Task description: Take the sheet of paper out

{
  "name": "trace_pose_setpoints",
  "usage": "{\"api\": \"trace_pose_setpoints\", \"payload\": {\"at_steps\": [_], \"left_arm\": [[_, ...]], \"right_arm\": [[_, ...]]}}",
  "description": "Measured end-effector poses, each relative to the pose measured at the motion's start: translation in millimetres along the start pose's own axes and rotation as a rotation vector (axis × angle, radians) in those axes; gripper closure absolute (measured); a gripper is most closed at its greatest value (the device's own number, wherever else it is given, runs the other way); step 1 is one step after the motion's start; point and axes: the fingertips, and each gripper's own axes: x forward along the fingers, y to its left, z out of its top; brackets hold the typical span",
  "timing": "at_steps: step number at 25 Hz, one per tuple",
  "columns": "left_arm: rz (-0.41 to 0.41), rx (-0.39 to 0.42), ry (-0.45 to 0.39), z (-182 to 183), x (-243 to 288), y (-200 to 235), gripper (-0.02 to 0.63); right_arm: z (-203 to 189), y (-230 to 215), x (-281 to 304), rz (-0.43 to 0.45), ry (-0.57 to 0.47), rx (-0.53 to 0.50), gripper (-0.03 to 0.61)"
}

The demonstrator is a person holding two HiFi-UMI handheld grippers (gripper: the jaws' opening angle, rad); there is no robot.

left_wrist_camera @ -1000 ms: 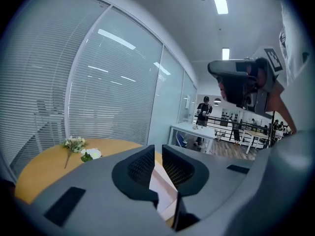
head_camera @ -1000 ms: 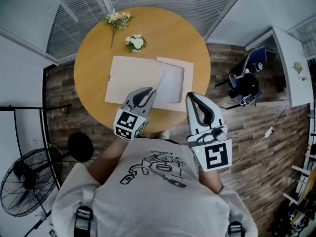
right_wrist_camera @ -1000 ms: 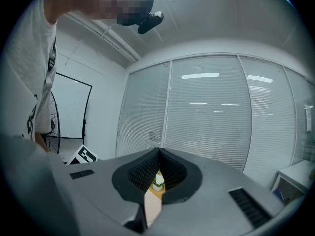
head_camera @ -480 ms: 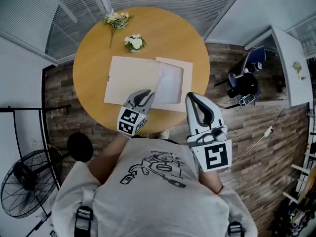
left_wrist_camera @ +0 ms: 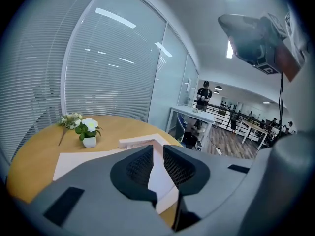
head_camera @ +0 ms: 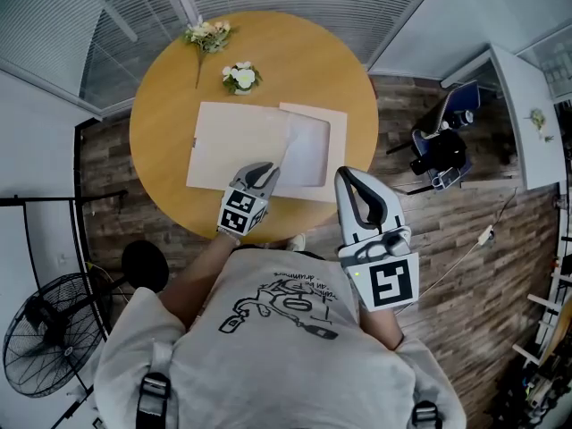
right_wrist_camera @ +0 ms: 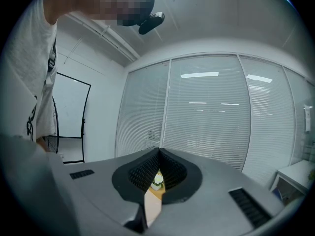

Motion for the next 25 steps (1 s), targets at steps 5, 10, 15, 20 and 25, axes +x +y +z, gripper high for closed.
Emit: {"api": "trace_pose_setpoints", "payload": {"at_steps": [5, 10, 15, 20, 25], "left_arm": [[0.003, 0.007, 0.047, -21.1, 15.4, 5.0, 0.537], [0.013, -0.007, 0.082, -38.6, 27.4, 15.0, 0.528], [0.012, -0.013, 0.130, -59.3, 41.8, 23.3, 0.520], [0.007, -0.022, 0.176, -75.1, 55.8, 31.0, 0.520], [-0.002, -0.044, 0.221, -95.4, 67.2, 36.0, 0.520]], "right_arm": [[-2.3, -1.9, 1.6, 0.001, 0.002, 0.005, 0.571], [-3.3, -2.8, 3.0, -0.003, 0.001, 0.012, 0.571], [-5.5, -4.3, 2.6, -0.009, 0.001, 0.018, 0.571], [-4.7, -8.1, 5.0, -0.012, 0.003, 0.022, 0.571], [-6.9, -10.6, 4.3, -0.018, 0.007, 0.024, 0.571]]}}
